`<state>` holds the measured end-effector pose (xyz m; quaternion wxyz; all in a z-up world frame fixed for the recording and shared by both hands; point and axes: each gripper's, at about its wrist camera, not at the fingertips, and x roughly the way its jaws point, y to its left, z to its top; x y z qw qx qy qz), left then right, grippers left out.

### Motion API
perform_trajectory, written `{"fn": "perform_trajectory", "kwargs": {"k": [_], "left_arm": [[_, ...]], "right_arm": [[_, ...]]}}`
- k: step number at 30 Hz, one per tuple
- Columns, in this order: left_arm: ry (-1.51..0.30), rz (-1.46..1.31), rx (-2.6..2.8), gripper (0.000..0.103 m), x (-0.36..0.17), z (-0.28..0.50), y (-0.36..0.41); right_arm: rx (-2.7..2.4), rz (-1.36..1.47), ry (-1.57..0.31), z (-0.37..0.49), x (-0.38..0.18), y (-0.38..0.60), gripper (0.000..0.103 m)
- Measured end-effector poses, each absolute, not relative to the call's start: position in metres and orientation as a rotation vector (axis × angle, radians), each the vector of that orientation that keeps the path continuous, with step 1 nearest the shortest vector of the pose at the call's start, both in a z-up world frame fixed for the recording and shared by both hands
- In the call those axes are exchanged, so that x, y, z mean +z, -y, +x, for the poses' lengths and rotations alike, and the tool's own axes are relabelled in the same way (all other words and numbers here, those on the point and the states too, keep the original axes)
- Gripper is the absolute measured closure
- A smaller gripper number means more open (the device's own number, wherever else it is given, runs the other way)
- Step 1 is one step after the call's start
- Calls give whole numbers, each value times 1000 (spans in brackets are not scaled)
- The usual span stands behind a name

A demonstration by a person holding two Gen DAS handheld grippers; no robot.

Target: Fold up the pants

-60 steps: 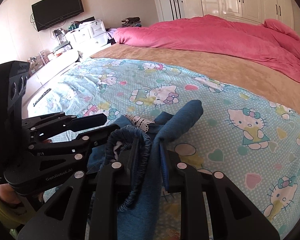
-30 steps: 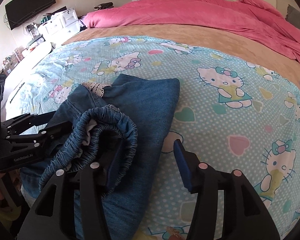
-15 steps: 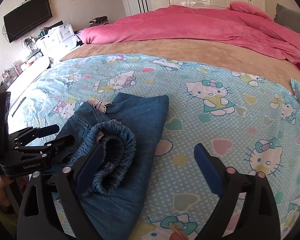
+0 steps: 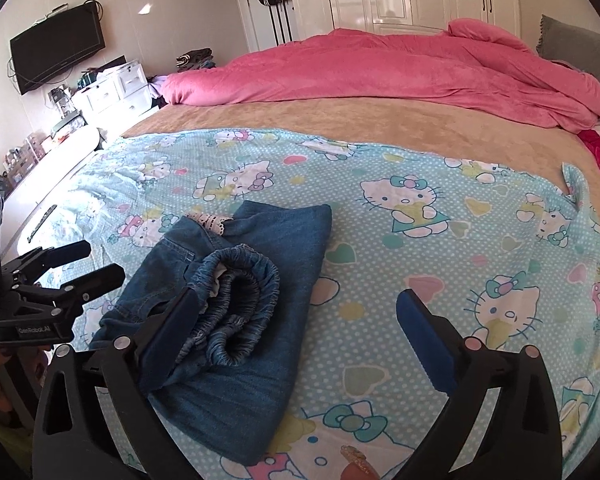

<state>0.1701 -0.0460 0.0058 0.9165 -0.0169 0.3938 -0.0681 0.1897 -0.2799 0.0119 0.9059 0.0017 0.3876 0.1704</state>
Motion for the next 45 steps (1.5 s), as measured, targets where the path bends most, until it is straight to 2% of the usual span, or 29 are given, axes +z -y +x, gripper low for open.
{"fn": "perform_trajectory", "kwargs": {"k": [26, 45], "left_arm": [[-685, -19, -83, 9, 55, 85, 31], [-727, -36, -90, 9, 25, 36, 28]], "right_arm": [[379, -4, -657, 98, 64, 276, 4], [346, -14, -629, 47, 51, 276, 4]]}}
